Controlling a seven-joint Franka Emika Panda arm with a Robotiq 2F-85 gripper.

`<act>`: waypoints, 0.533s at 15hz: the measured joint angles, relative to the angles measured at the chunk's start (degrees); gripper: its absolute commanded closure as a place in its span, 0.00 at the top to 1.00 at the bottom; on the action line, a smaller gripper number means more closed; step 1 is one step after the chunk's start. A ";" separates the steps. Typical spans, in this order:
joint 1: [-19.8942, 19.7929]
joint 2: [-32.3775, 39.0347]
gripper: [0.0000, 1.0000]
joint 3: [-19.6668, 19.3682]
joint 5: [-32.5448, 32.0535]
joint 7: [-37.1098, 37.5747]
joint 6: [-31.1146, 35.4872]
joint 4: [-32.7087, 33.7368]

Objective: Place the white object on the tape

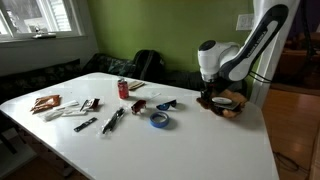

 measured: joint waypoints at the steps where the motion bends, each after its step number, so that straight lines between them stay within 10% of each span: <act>1: 0.00 0.72 0.81 -0.16 0.17 0.04 -0.33 0.35; 8: 1.07 1.54 0.21 -0.01 1.18 0.03 -7.68 1.49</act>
